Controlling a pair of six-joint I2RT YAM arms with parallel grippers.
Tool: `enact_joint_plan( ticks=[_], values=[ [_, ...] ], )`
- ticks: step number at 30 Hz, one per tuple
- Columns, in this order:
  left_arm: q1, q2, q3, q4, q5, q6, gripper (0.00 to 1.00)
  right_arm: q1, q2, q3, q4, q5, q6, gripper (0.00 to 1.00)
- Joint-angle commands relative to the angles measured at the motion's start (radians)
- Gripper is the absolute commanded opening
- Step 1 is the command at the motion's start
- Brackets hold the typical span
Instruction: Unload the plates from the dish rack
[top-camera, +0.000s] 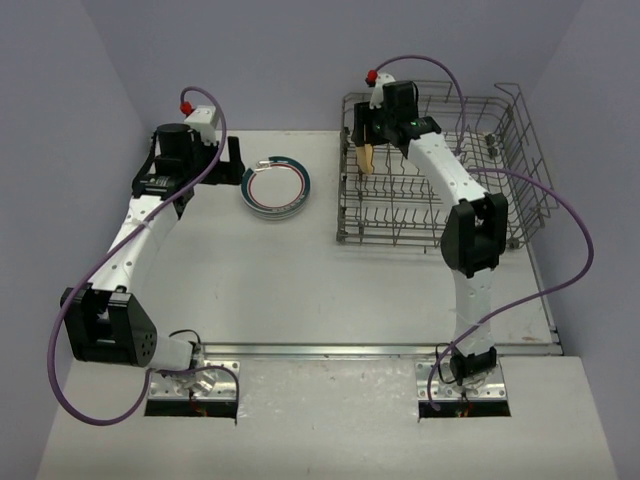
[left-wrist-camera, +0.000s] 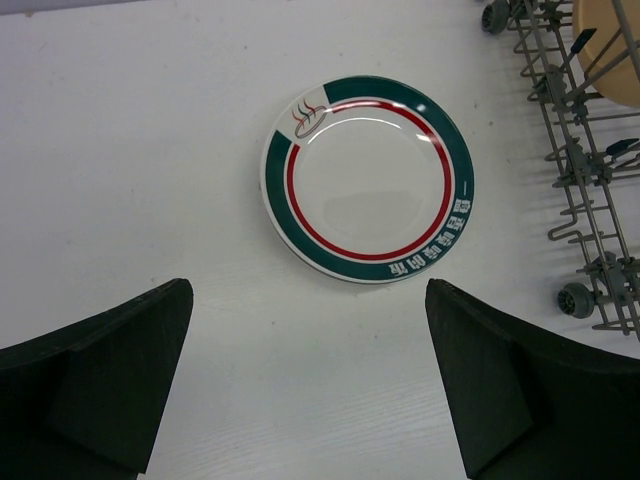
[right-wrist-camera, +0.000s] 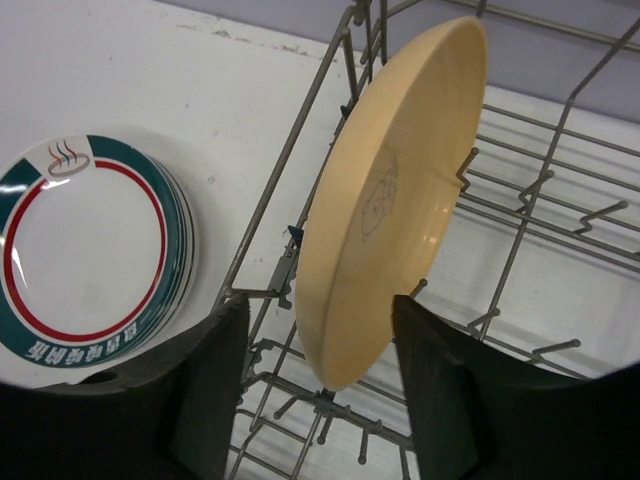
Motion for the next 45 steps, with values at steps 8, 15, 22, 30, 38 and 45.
enact_joint_plan(
  ticks=[8, 15, 22, 30, 38, 45],
  values=[
    [-0.003, -0.048, -0.036, 0.008, 0.029, 0.018, 1.00, -0.020, 0.086, 0.065, 0.054, -0.131, -0.028, 0.31],
    [-0.003, -0.049, -0.043, 0.005, 0.030, 0.012, 1.00, -0.090, 0.065, 0.068, 0.050, -0.292, 0.061, 0.21],
    [-0.003, -0.029, -0.015, 0.007, 0.043, -0.014, 1.00, -0.147, 0.005, 0.092, 0.082, -0.553, 0.182, 0.06],
    [-0.002, -0.038, 0.030, -0.020, 0.027, -0.033, 1.00, -0.211, -0.033, 0.107, 0.202, -0.769, 0.388, 0.00],
    [0.012, -0.077, 0.072, -0.066, 0.088, -0.108, 1.00, -0.202, -0.165, 0.157, 0.176, -0.886, 0.341, 0.00],
    [0.028, -0.229, -0.035, 0.016, 0.319, -0.218, 1.00, 0.076, -0.615, -0.214, -0.095, -0.531, -0.613, 0.00]
  ],
)
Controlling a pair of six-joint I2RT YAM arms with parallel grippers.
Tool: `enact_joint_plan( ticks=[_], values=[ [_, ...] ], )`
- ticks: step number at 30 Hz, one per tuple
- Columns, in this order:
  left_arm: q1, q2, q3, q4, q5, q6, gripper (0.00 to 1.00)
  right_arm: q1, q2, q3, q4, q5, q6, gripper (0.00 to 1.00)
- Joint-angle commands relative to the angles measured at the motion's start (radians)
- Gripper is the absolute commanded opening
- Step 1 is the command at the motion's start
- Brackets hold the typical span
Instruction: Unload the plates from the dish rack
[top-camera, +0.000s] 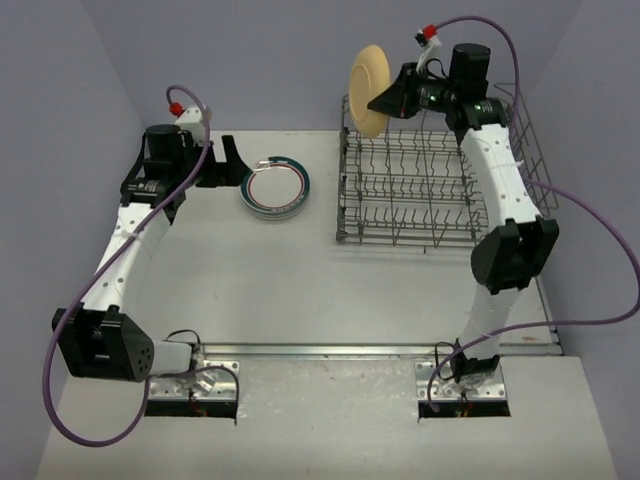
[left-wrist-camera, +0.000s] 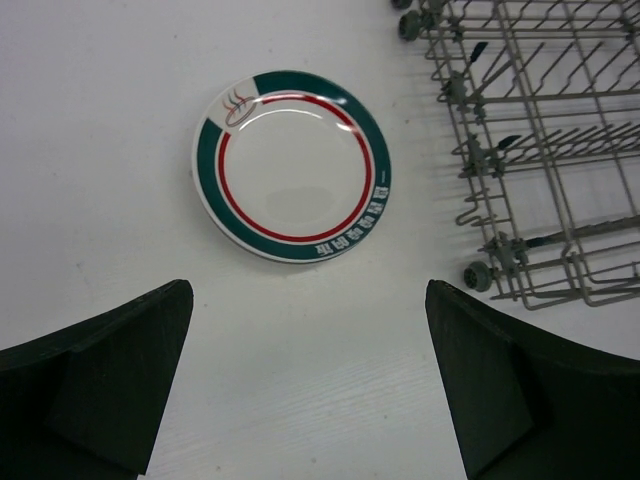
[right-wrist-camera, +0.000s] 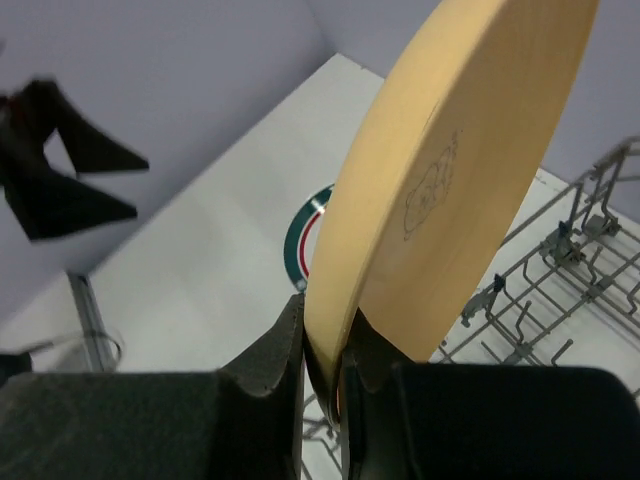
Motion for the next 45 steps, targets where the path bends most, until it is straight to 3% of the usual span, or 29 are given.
enact_joint_plan(
  ticks=[1, 5, 8, 14, 18, 22, 27, 35, 42, 45],
  values=[
    [0.015, -0.163, -0.060, 0.104, 0.191, -0.085, 1.00, 0.266, -0.404, -0.324, -0.080, 0.265, -0.818, 0.00],
    [0.017, -0.266, -0.092, 0.094, 0.211, -0.065, 1.00, 0.530, -0.653, -0.695, 0.059, 0.546, -1.254, 0.00],
    [0.018, -0.333, -0.095, 0.040, 0.195, -0.031, 0.99, 0.635, -0.785, -0.955, 0.199, 0.742, -1.558, 0.00],
    [0.066, -0.436, -0.112, 0.019, 0.182, -0.054, 0.96, 0.792, -0.860, -1.246, 0.431, 0.931, -1.914, 0.00],
    [0.066, -0.389, -0.113, -0.031, 0.299, -0.022, 0.93, 0.848, -0.843, -1.379, 0.649, 0.961, -2.120, 0.00],
    [0.065, -0.246, -0.080, -0.215, 0.424, 0.103, 0.78, 0.897, -0.768, -1.402, 0.812, 1.014, -2.158, 0.00],
    [0.064, -0.136, -0.085, -0.362, 0.423, 0.275, 0.62, 0.916, -0.699, -1.395, 0.886, 1.028, -2.204, 0.00],
    [0.060, -0.132, -0.105, -0.387, 0.421, 0.358, 0.56, 0.938, -0.670, -1.372, 0.862, 1.032, -2.180, 0.00],
    [0.058, -0.153, -0.151, -0.380, 0.479, 0.415, 0.33, 0.945, -0.651, -1.317, 0.795, 1.049, -2.104, 0.00],
    [0.058, -0.144, -0.151, -0.373, 0.515, 0.410, 0.14, 0.945, -0.645, -1.321, 0.802, 1.051, -2.097, 0.00]
  ],
)
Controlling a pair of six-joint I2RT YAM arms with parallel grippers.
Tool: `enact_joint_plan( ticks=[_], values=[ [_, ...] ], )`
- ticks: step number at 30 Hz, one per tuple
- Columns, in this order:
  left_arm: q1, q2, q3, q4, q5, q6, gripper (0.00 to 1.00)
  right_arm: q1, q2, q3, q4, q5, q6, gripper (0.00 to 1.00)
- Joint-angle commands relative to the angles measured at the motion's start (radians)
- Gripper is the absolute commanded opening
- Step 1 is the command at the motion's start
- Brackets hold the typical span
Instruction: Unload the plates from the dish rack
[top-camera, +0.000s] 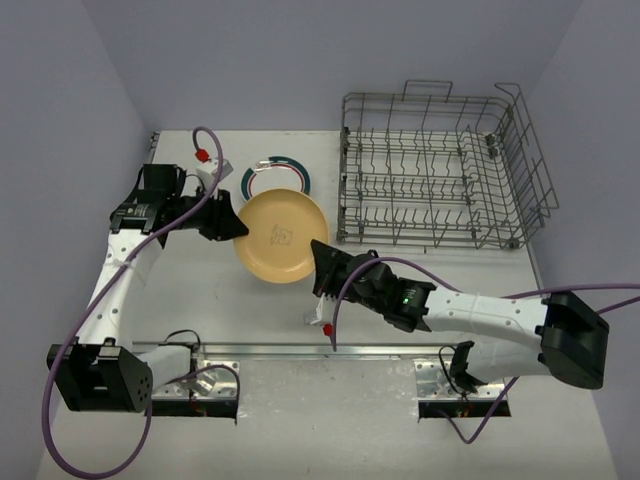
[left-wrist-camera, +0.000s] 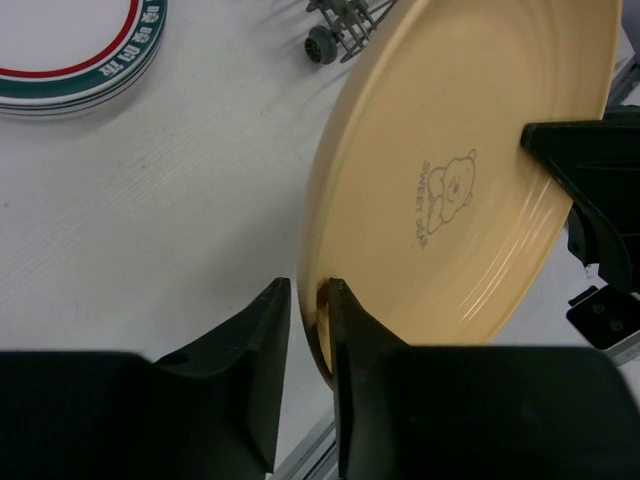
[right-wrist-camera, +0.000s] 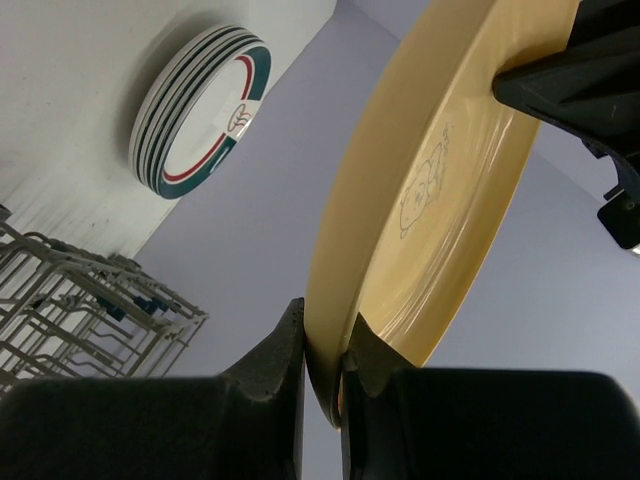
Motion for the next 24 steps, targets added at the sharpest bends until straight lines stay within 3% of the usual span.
enact_joint_plan(
  ticks=[1, 3, 9, 13, 18, 21, 24],
  values=[
    [0.001, -0.006, -0.005, 0.016, 0.060, 0.045, 0.08, 0.004, -0.011, 0.063, 0.118, 0.027, 0.037, 0.01],
    [0.001, 0.004, 0.000, 0.036, 0.084, 0.023, 0.00, 0.004, -0.009, 0.060, 0.127, 0.034, 0.043, 0.12],
    [0.009, 0.103, 0.073, 0.191, 0.052, -0.186, 0.00, 0.003, -0.011, 0.092, 0.033, 0.138, 0.230, 0.99],
    [0.011, 0.279, 0.206, 0.305, 0.031, -0.338, 0.00, -0.027, -0.055, 0.047, -0.022, 0.171, 0.324, 0.99],
    [0.011, 0.483, 0.401, 0.370, -0.024, -0.417, 0.00, -0.093, -0.126, -0.023, -0.044, 0.193, 0.366, 0.99],
    [0.011, 0.679, 0.518, 0.367, -0.098, -0.453, 0.00, -0.147, -0.139, 0.060, -0.183, 0.209, 0.570, 0.99],
    [0.012, 0.774, 0.585, 0.358, -0.163, -0.463, 0.00, -0.190, -0.137, 0.147, -0.334, 0.216, 0.739, 0.99]
  ],
)
